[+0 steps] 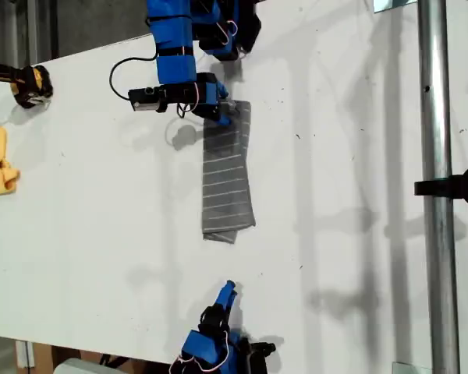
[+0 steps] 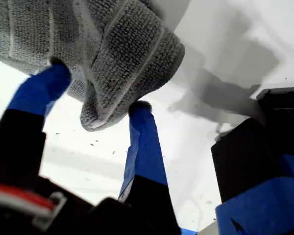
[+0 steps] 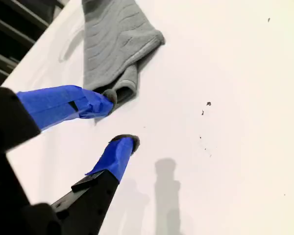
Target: Grasp corners of a towel and fold twice.
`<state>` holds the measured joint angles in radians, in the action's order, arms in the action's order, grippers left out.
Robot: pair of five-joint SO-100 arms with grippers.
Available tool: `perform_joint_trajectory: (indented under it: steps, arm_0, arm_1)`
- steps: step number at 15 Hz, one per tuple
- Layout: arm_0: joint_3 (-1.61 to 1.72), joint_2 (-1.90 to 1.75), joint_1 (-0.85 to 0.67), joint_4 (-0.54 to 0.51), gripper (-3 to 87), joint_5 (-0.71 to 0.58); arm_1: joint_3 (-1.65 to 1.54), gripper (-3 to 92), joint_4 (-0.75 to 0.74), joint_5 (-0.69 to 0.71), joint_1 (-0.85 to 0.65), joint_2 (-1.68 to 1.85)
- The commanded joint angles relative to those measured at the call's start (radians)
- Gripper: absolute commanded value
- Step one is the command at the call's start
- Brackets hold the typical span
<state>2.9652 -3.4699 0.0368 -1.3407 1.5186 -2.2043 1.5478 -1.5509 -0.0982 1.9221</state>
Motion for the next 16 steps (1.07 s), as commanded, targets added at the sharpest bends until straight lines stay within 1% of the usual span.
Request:
perform_joint_trajectory:
  steps: [1, 3, 4, 5, 6, 8, 10, 12, 14, 15, 16]
  arm_0:
    - [-0.048, -0.005, 0.021, -0.014, 14.5, 0.02]
    - [-0.048, -0.005, 0.021, -0.014, 14.8, 0.02]
    - [-0.048, -0.005, 0.02, -0.015, 15.1, 0.02]
    - [-0.051, -0.005, 0.02, -0.015, 15.1, 0.02]
    - [-0.052, -0.005, 0.018, -0.015, 15.1, 0.015]
    - [-0.055, -0.005, 0.023, -0.015, 15.1, 0.017]
    - [-0.057, -0.005, 0.023, -0.015, 15.1, 0.012]
    - [-0.057, -0.005, 0.028, -0.014, 15.1, 0.009]
    - [-0.058, -0.005, 0.029, -0.012, 15.1, 0.003]
    - [-0.058, -0.005, 0.032, -0.012, 15.1, 0.0]
    - [-0.06, -0.005, 0.037, -0.012, 15.1, 0.002]
  arm_1:
    - [-0.026, 28.2, 0.035, -0.041, -0.008, 0.087]
    - [-0.199, 28.0, -0.028, -0.055, -0.015, 0.445]
    - [-0.241, 28.0, 0.006, -0.049, -0.025, 0.604]
    - [-0.238, 28.0, 0.008, -0.055, -0.015, 0.609]
    - [-0.225, 28.0, 0.008, -0.064, -0.009, 0.534]
    - [-0.233, 28.0, -0.028, -0.107, 0.014, 0.492]
    - [-0.204, 28.1, -0.048, -0.143, 0.031, 0.287]
    - [-0.195, 27.8, -0.08, -0.183, 0.052, 0.158]
    - [-0.268, 27.5, -0.21, -0.19, 0.046, 0.12]
    - [-0.284, 27.8, -0.233, -0.184, 0.025, 0.123]
    - [-0.299, 28.4, -0.256, -0.149, -0.015, 0.127]
